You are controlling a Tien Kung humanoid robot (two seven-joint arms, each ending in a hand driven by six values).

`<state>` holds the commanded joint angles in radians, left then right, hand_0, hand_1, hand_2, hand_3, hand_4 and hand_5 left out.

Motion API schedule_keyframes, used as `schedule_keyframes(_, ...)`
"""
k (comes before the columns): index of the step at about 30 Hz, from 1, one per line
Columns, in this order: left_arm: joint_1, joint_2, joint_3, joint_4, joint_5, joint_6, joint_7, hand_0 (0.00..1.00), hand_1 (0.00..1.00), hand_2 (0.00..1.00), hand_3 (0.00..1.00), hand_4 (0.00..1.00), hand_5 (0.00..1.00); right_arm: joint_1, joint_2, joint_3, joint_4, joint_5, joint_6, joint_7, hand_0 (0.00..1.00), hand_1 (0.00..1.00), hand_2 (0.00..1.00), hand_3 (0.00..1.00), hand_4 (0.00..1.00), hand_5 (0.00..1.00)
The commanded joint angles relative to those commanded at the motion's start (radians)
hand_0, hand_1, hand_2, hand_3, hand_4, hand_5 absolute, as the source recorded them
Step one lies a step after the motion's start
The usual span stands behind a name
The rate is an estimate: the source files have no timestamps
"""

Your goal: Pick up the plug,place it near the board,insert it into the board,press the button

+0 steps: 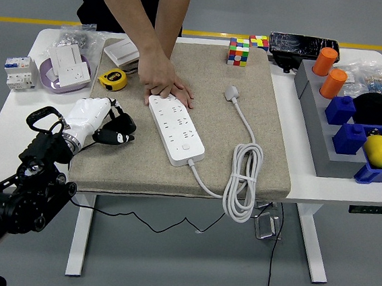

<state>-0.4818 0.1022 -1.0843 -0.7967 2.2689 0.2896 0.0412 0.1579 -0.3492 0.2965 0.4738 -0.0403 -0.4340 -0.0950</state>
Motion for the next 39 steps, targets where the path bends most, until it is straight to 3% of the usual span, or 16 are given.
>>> schedule_keyframes(2, -0.004, -0.002, 0.0, 0.014, 0.0, 0.001, 0.002, 0.586, 0.514, 0.416, 0.43, 0.998, 0.397, 0.0, 0.0, 0.004, -0.001, 0.0, -0.001, 0.0, 0.897, 0.838, 0.795, 0.81, 0.998, 0.962)
schedule_keyframes(3, -0.006, -0.004, 0.0, 0.024, 0.0, 0.002, 0.002, 0.557, 0.472, 0.373, 0.355, 0.983, 0.391, 0.0, 0.0, 0.004, -0.001, 0.0, -0.001, 0.0, 0.897, 0.838, 0.794, 0.81, 0.998, 0.961)
schedule_keyframes(8, -0.011, -0.009, -0.006, 0.052, 0.0, 0.008, -0.002, 0.557, 0.472, 0.373, 0.355, 0.983, 0.391, -0.001, -0.001, 0.007, -0.002, 0.001, -0.001, 0.001, 0.897, 0.838, 0.794, 0.81, 0.998, 0.961)
schedule_keyframes(9, -0.011, -0.009, -0.008, 0.051, 0.0, 0.01, -0.003, 0.516, 0.367, 0.319, 0.294, 0.68, 0.481, -0.002, -0.001, 0.007, -0.002, 0.001, -0.002, 0.001, 0.897, 0.838, 0.794, 0.81, 0.998, 0.961)
schedule_keyframes(14, -0.01, -0.009, -0.011, 0.049, 0.0, 0.043, -0.006, 0.516, 0.367, 0.319, 0.294, 0.68, 0.481, -0.003, 0.001, 0.008, -0.003, 0.001, -0.002, 0.002, 0.897, 0.838, 0.794, 0.81, 0.998, 0.961)
schedule_keyframes(15, -0.009, -0.008, -0.011, 0.045, 0.0, 0.047, -0.007, 0.461, 0.313, 0.288, 0.274, 0.487, 0.466, -0.003, 0.001, 0.009, -0.003, 0.001, -0.002, 0.002, 0.897, 0.839, 0.794, 0.81, 0.998, 0.961)
schedule_keyframes(20, -0.01, -0.002, -0.008, 0.025, 0.0, 0.063, -0.013, 0.461, 0.313, 0.288, 0.274, 0.487, 0.466, -0.001, 0.001, 0.012, -0.002, -0.001, -0.002, 0.001, 0.897, 0.839, 0.794, 0.81, 0.998, 0.961)
schedule_keyframes(21, -0.01, -0.002, -0.009, 0.024, 0.0, 0.063, -0.014, 0.448, 0.295, 0.277, 0.263, 0.431, 0.392, 0.0, 0.001, 0.012, -0.002, -0.001, -0.002, 0.001, 0.897, 0.839, 0.794, 0.809, 0.998, 0.961)
schedule_keyframes(25, -0.013, 0.007, -0.002, 0.013, 0.0, 0.056, -0.02, 0.448, 0.295, 0.277, 0.263, 0.431, 0.392, 0.001, 0.001, 0.013, -0.002, 0.0, -0.004, 0.002, 0.897, 0.839, 0.794, 0.809, 0.998, 0.961)
schedule_keyframes(27, -0.01, 0.019, 0.013, -0.013, 0.0, 0.052, -0.022, 0.444, 0.288, 0.269, 0.256, 0.397, 0.333, 0.001, 0.0, 0.016, -0.002, 0.0, -0.005, 0.002, 0.897, 0.84, 0.795, 0.809, 0.998, 0.961)
schedule_keyframes(32, -0.013, 0.055, 0.065, -0.114, 0.0, 0.03, -0.034, 0.444, 0.288, 0.269, 0.256, 0.397, 0.333, -0.001, 0.0, 0.015, -0.001, -0.001, -0.005, 0.001, 0.897, 0.84, 0.795, 0.809, 0.998, 0.961)
schedule_keyframes(36, -0.037, 0.093, 0.148, -0.207, -0.022, 0.027, -0.046, 0.439, 0.285, 0.264, 0.25, 0.394, 0.314, -0.001, -0.001, 0.013, -0.001, 0.001, -0.005, 0.0, 0.896, 0.839, 0.795, 0.809, 0.998, 0.962)
schedule_keyframes(39, -0.062, 0.099, 0.201, -0.237, -0.024, 0.03, -0.046, 0.437, 0.282, 0.261, 0.249, 0.409, 0.323, 0.001, -0.003, 0.01, 0.0, 0.001, -0.005, 0.0, 0.897, 0.839, 0.795, 0.809, 0.998, 0.962)
